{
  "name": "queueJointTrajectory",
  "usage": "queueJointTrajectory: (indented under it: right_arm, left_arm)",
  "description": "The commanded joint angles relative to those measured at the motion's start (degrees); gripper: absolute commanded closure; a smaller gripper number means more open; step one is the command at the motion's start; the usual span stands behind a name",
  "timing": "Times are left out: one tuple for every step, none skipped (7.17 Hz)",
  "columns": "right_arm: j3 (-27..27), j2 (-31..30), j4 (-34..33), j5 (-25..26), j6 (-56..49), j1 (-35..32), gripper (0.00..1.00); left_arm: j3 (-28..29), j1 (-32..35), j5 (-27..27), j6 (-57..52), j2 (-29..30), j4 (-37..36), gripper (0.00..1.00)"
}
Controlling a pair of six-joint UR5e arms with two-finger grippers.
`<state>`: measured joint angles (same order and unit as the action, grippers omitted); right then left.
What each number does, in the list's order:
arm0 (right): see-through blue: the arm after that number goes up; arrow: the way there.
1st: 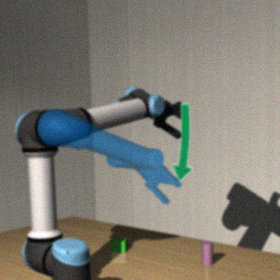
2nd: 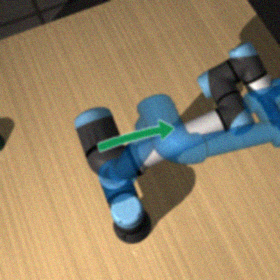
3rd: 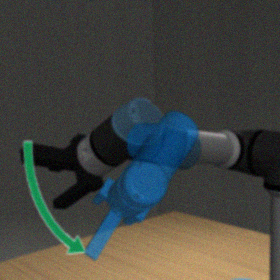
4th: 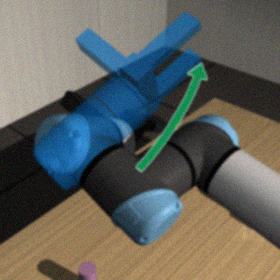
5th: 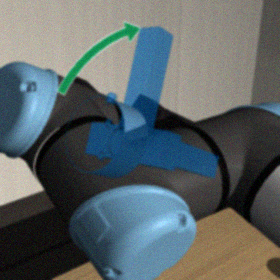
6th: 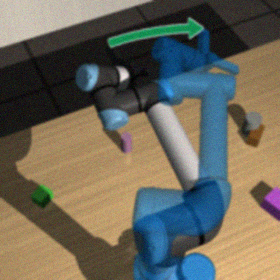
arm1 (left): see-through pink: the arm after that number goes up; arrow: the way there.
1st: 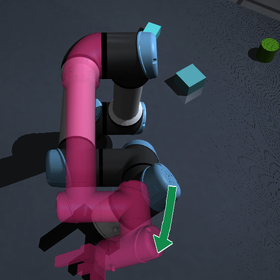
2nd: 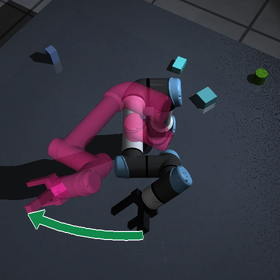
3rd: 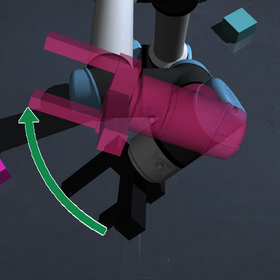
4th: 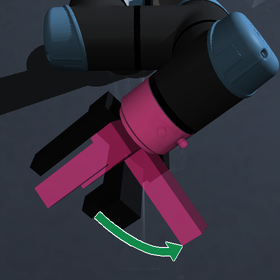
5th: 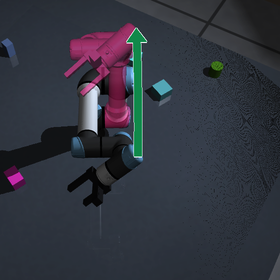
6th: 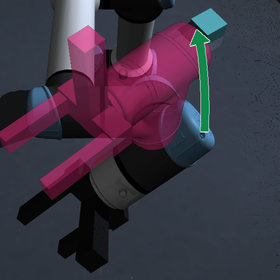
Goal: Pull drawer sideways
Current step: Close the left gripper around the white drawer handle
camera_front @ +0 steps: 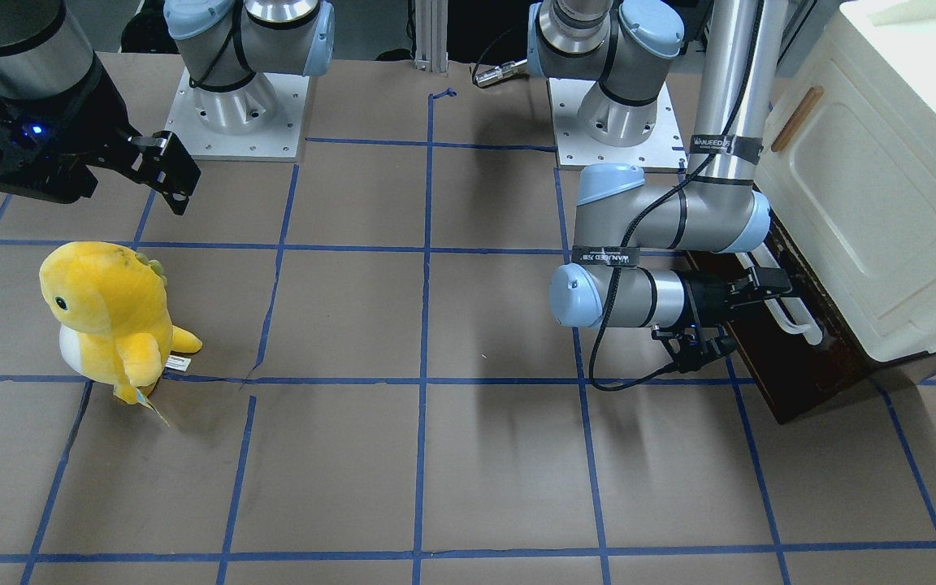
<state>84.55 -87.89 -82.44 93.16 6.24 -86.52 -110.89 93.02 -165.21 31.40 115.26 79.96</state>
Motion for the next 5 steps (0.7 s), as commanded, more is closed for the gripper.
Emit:
queueJointTrajectory:
  right_arm:
    - [0.0, 0.0, 0.09, 0.0, 0.0, -0.05, 0.0]
    - [0.0, 0.0, 0.0, 0.0, 0.0, -0.05, 0.0]
    - [0.0, 0.0, 0.0, 0.0, 0.0, -0.05, 0.0]
    - [0.0, 0.0, 0.0, 0.0, 0.0, -0.05, 0.0]
    - [0.0, 0.0, 0.0, 0.0, 0.0, -0.05, 0.0]
  left_arm:
    - [0.59, 0.67, -0.02, -0.11, 0.06, 1.07, 0.4]
    - [0.41, 0.67, -0.2, -0.11, 0.23, 1.08, 0.45]
    - [0.33, 0.67, 0.15, 0.15, 0.32, 1.08, 0.62]
    - [0.32, 0.67, 0.24, 0.15, 0.41, 1.08, 0.63]
    - [0.32, 0.67, 0.24, 0.15, 0.5, 1.08, 0.64]
